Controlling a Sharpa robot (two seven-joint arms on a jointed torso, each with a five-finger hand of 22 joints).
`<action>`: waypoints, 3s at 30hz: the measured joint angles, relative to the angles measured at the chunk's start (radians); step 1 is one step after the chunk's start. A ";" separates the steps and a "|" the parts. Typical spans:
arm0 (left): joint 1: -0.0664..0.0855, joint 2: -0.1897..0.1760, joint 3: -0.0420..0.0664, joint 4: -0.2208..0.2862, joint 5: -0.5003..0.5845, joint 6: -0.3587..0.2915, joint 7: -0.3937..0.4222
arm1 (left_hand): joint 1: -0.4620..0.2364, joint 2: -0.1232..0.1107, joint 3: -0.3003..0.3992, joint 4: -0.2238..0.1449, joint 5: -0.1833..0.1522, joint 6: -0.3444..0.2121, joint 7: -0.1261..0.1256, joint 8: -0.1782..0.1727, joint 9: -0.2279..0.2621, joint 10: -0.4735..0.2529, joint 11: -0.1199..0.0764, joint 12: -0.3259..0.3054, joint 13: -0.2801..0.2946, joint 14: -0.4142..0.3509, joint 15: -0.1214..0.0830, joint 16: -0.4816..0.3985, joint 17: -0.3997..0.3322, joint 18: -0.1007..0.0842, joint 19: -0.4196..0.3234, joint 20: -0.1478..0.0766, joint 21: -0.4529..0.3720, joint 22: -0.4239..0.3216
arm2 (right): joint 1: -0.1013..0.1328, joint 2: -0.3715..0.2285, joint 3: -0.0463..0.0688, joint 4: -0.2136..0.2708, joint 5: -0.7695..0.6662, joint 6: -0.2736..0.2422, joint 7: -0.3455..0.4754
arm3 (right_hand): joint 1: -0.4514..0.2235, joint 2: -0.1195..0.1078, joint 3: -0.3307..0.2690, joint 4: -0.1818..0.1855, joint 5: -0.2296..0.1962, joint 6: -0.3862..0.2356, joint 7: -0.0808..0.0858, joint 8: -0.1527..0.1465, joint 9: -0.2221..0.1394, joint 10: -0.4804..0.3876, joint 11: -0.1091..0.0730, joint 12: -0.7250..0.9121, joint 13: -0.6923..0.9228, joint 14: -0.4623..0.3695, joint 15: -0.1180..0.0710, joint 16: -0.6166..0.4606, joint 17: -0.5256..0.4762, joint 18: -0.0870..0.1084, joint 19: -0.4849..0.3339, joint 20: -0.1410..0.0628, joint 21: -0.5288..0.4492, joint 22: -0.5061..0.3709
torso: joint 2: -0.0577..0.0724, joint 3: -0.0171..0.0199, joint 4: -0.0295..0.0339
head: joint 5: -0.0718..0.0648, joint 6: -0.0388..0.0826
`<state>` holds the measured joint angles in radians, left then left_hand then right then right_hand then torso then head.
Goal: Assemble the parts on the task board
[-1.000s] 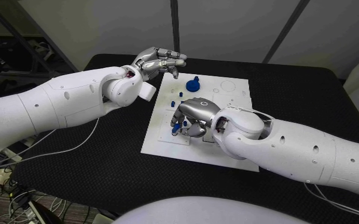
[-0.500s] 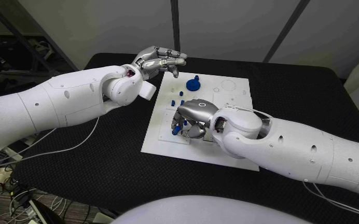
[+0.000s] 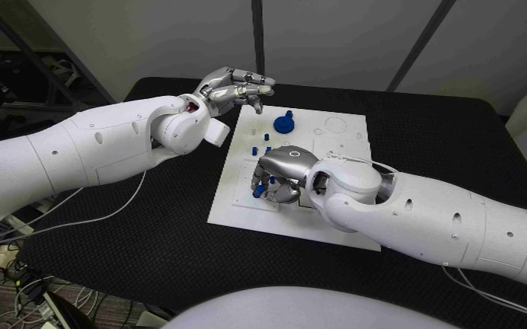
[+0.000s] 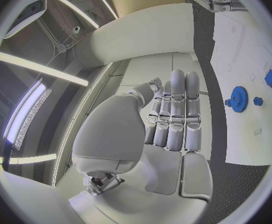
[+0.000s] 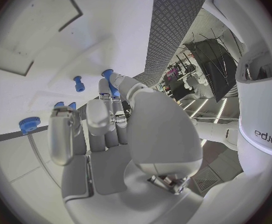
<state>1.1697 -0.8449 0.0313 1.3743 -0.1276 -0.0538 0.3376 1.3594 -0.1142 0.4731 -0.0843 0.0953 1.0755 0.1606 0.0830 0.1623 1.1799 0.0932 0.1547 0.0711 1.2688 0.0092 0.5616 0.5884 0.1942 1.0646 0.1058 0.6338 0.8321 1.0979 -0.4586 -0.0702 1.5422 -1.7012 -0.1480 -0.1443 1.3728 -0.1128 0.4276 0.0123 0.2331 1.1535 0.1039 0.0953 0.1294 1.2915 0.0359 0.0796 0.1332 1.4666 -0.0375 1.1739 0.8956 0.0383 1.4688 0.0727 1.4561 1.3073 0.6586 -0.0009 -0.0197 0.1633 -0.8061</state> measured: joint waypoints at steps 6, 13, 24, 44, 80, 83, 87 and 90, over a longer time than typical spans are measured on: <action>0.000 0.000 0.000 0.000 0.000 0.001 -0.001 | 0.000 0.000 0.000 0.000 0.000 0.000 0.000 0.000 0.000 0.000 0.000 0.000 0.000 0.000 0.000 -0.002 0.000 0.000 0.000 0.000 0.000 0.000 | 0.000 0.007 -0.012 -0.003 -0.006 -0.001 -0.011 | -0.031 -0.002 0.008 0.008 -0.009 -0.081 0.029 -0.030 -0.007 -0.042 0.027 -0.015 -0.006 -0.007 0.008 0.000 -0.002 0.000 0.000 0.000 -0.002 0.000 | 0.000 -0.0002 0.0000 | 0.000 0.000; 0.000 0.000 0.000 0.000 0.000 0.003 -0.002 | 0.000 0.000 0.000 0.000 0.000 0.000 0.000 0.000 -0.001 0.000 0.000 0.000 0.000 0.000 0.000 -0.005 0.000 0.000 0.000 0.000 0.000 -0.002 | -0.001 0.010 -0.023 -0.006 -0.008 -0.006 -0.023 | -0.037 -0.026 0.014 0.014 -0.079 -0.221 0.040 -0.032 -0.055 -0.061 0.032 -0.015 -0.007 -0.005 0.017 0.005 0.004 0.000 -0.002 0.010 -0.002 0.000 | -0.002 -0.0002 0.0007 | -0.001 0.006; 0.000 0.000 0.000 0.000 0.000 0.005 -0.004 | 0.000 0.000 0.000 0.000 0.000 0.000 0.000 0.000 -0.001 0.000 0.000 0.000 0.000 0.000 0.000 -0.005 0.000 0.000 0.000 0.000 0.000 -0.002 | -0.002 -0.001 -0.025 0.006 -0.009 -0.061 -0.035 | -0.047 -0.048 0.010 0.018 -0.079 -0.253 0.029 -0.032 -0.063 -0.072 0.028 -0.015 -0.005 -0.005 0.016 0.010 0.009 0.000 -0.002 0.010 -0.002 0.000 | -0.002 0.0006 0.0000 | -0.001 0.012; 0.000 -0.020 0.000 0.003 0.000 0.008 -0.007 | 0.000 0.000 -0.003 -0.003 0.000 0.000 0.000 0.000 -0.001 0.000 0.000 -0.004 0.000 0.000 0.000 -0.005 -0.001 0.000 0.000 0.000 -0.004 -0.002 | 0.006 -0.355 0.045 0.253 0.149 -0.195 -0.049 | -0.077 -0.072 -0.041 0.070 -0.088 -0.138 0.016 0.015 -0.034 0.043 0.008 0.057 0.051 0.001 0.007 0.042 0.042 0.000 -0.002 0.010 0.023 0.000 | -0.002 -0.0004 -0.0038 | -0.050 0.022; 0.000 -0.032 -0.002 0.018 0.000 0.008 -0.008 | 0.000 0.000 -0.003 -0.003 0.000 0.000 0.000 0.000 -0.001 0.000 0.000 -0.005 0.000 0.000 0.000 -0.004 -0.001 0.000 0.000 0.000 -0.004 -0.004 | -0.117 -0.557 0.069 0.359 0.337 -0.252 -0.451 | -0.189 -0.076 -0.285 0.280 -0.086 -0.147 -0.036 0.117 0.465 0.173 -0.052 1.337 1.175 0.000 -0.049 0.331 0.412 -0.031 -0.003 -0.046 0.112 0.000 | -0.005 -0.0022 -0.0151 | -0.148 0.022; 0.000 -0.032 -0.002 0.018 0.000 0.008 -0.008 | 0.000 0.000 -0.003 -0.003 0.000 0.000 0.000 0.000 -0.001 0.000 0.000 -0.005 0.000 0.000 0.000 -0.004 -0.001 0.000 0.000 0.000 -0.004 -0.004 | -0.122 -0.544 0.069 0.351 0.329 -0.246 -0.462 | -0.189 -0.076 -0.288 0.277 -0.086 -0.147 -0.036 0.117 0.468 0.173 -0.052 1.337 1.175 -0.003 -0.046 0.331 0.412 -0.031 -0.003 -0.046 0.112 0.000 | -0.005 -0.0021 -0.0158 | -0.147 0.021; 0.000 -0.032 -0.002 0.018 0.000 0.008 -0.008 | 0.000 0.000 -0.003 -0.003 0.000 0.000 0.000 0.000 -0.001 0.000 0.000 -0.005 0.000 0.000 0.000 -0.004 -0.001 0.000 0.000 0.000 -0.004 -0.004 | -0.135 -0.528 0.069 0.342 0.321 -0.239 -0.472 | -0.189 -0.076 -0.291 0.281 -0.086 -0.150 -0.039 0.113 0.473 0.173 -0.052 1.337 1.175 -0.003 -0.046 0.331 0.412 -0.031 -0.003 -0.046 0.112 0.000 | -0.005 -0.0020 -0.0158 | -0.147 0.020; 0.000 -0.032 -0.002 0.018 0.000 0.008 -0.008 | 0.000 0.000 -0.003 -0.003 0.000 0.000 0.000 0.000 -0.001 0.000 0.000 -0.005 0.000 0.000 0.000 -0.004 -0.001 0.000 0.000 0.000 -0.004 -0.004 | -0.142 -0.518 0.069 0.337 0.316 -0.237 -0.476 | -0.189 -0.076 -0.293 0.279 -0.086 -0.150 -0.039 0.113 0.475 0.173 -0.052 1.337 1.175 -0.003 -0.046 0.330 0.412 -0.031 -0.003 -0.046 0.112 0.000 | -0.005 -0.0017 -0.0158 | -0.147 0.020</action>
<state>1.1693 -0.8770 0.0294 1.3920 -0.1274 -0.0454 0.3293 1.3594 -0.1143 0.4704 -0.0870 0.0953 1.0756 0.1606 0.0831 0.1617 1.1799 0.0932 0.1499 0.0711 1.2688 0.0092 0.5574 0.5878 0.1943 1.0646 0.1058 0.6298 0.8280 0.9556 -0.9763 -0.0012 1.8793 -1.3849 -0.3847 -0.6199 1.1839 -0.1890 0.1344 0.2917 0.1474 1.0033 0.0645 0.2081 0.6045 1.4650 -0.0159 1.4163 1.3079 1.4632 -0.0838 1.5044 1.3079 0.0070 1.4654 0.0266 1.5679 1.3073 0.6534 -0.0026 -0.0355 0.0160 -0.7862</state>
